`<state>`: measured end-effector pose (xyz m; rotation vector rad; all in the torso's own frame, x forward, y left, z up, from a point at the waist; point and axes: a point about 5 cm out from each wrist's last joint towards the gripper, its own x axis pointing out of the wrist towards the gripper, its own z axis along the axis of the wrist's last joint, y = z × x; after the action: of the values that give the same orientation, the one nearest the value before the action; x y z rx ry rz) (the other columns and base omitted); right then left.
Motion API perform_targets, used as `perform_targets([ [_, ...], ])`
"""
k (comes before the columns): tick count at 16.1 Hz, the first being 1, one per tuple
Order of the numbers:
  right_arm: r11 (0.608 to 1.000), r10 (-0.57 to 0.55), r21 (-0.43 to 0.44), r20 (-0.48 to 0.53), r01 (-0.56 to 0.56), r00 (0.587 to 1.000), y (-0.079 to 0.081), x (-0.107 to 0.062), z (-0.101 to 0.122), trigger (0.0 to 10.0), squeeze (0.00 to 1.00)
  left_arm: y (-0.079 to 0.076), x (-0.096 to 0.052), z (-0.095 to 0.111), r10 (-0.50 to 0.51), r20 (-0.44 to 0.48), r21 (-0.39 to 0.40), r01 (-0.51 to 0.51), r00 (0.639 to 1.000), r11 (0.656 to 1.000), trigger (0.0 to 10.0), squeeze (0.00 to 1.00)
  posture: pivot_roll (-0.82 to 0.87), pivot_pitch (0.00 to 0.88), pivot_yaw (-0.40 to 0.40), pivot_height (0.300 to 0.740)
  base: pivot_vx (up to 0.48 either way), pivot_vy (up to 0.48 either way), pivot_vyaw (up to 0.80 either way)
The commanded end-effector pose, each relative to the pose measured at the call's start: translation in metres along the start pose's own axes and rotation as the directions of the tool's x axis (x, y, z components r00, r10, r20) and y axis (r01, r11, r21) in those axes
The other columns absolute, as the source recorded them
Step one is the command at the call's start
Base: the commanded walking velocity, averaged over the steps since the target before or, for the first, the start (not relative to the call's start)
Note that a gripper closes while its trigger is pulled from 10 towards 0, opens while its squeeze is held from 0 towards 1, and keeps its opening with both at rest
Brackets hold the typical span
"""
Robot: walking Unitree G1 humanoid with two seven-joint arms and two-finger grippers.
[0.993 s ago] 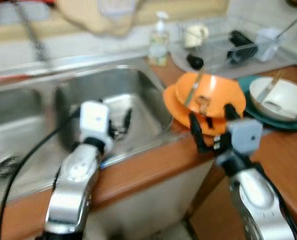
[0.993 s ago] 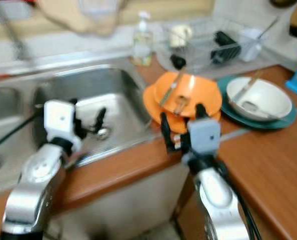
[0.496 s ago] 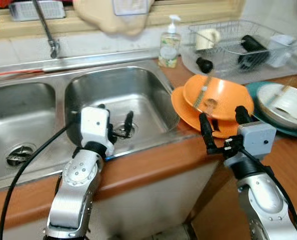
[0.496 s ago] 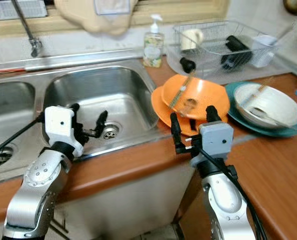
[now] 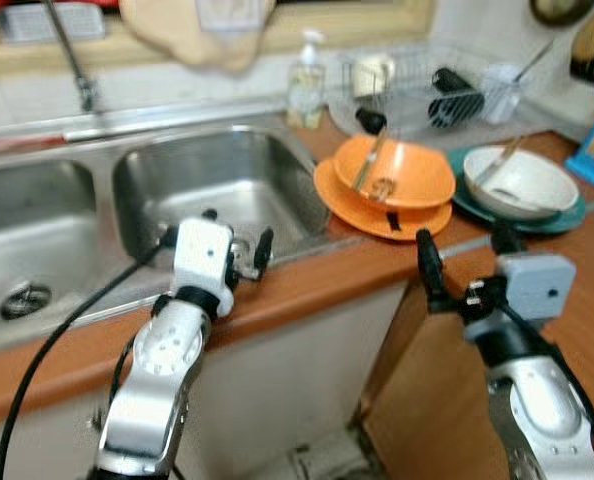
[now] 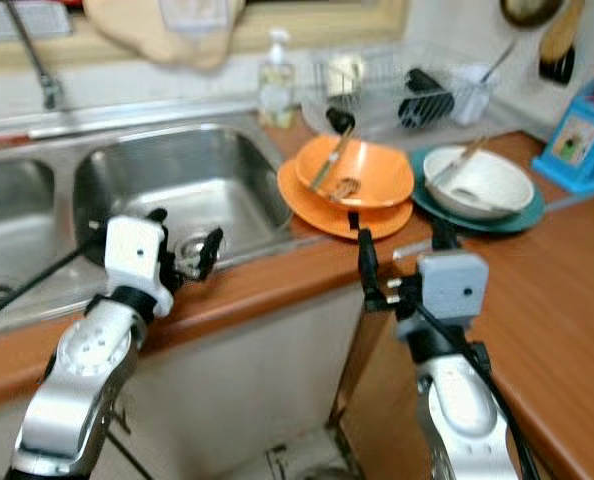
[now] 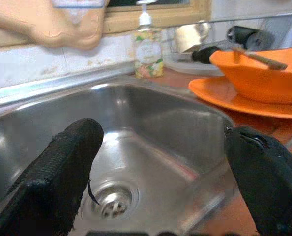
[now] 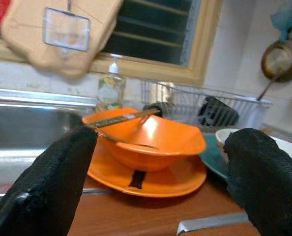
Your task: Kitchen organization
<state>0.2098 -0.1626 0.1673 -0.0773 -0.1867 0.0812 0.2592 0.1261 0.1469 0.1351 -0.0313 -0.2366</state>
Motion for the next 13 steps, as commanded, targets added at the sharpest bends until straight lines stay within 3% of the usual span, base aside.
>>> perform_targets([
  [1, 1.000, 0.008, 0.015, -0.002, -0.008, 1.000, -0.001, 0.001, 0.000, 10.0, 1.00, 0.005, 0.001, -0.001, 0.016, -0.004, 0.020, -0.016, 1.000, 1.000, 10.0, 0.00, -0.14, 0.000, -0.013, 0.740, 0.000, 0.000, 0.00],
  [4, 0.999, 0.038, 0.031, -0.083, -0.035, 0.996, 0.002, 0.008, -0.010, 10.0, 1.00, 0.010, 0.007, 0.005, 0.064, 0.015, -0.045, -0.063, 0.998, 0.997, 10.0, 0.00, -0.13, 0.000, -0.011, 0.740, 0.000, -0.160, 0.00],
  [5, 0.999, 0.045, 0.015, -0.117, -0.044, 0.992, 0.004, 0.013, -0.015, 10.0, 0.89, 0.007, 0.008, 0.003, 0.066, 0.010, -0.036, -0.066, 0.998, 0.997, 10.0, 0.00, -0.13, 0.000, -0.012, 0.740, 0.000, -0.480, 0.00],
  [6, 0.999, 0.047, 0.022, -0.124, -0.045, 0.991, 0.004, 0.015, -0.015, 10.0, 0.51, 0.006, 0.007, 0.003, 0.065, 0.009, -0.035, -0.064, 0.998, 0.997, 10.0, 0.00, -0.13, 0.000, -0.014, 0.740, 0.000, -0.480, 0.00],
  [7, 0.998, 0.049, 0.034, -0.144, -0.044, 0.988, 0.004, 0.018, -0.016, 10.0, 0.00, 0.004, 0.006, 0.001, 0.071, -0.011, -0.083, -0.072, 0.997, 0.994, 10.0, 0.00, -0.13, 0.000, -0.017, 0.740, 0.000, 0.000, 0.00],
  [13, 0.992, 0.111, 0.080, -0.166, -0.099, 0.980, 0.011, 0.030, -0.015, 10.0, 0.00, 0.011, 0.003, 0.002, 0.076, 0.000, -0.042, -0.076, 0.997, 0.996, 10.0, 0.00, -0.13, 0.000, -0.021, 0.740, 0.000, 0.000, 0.00],
])
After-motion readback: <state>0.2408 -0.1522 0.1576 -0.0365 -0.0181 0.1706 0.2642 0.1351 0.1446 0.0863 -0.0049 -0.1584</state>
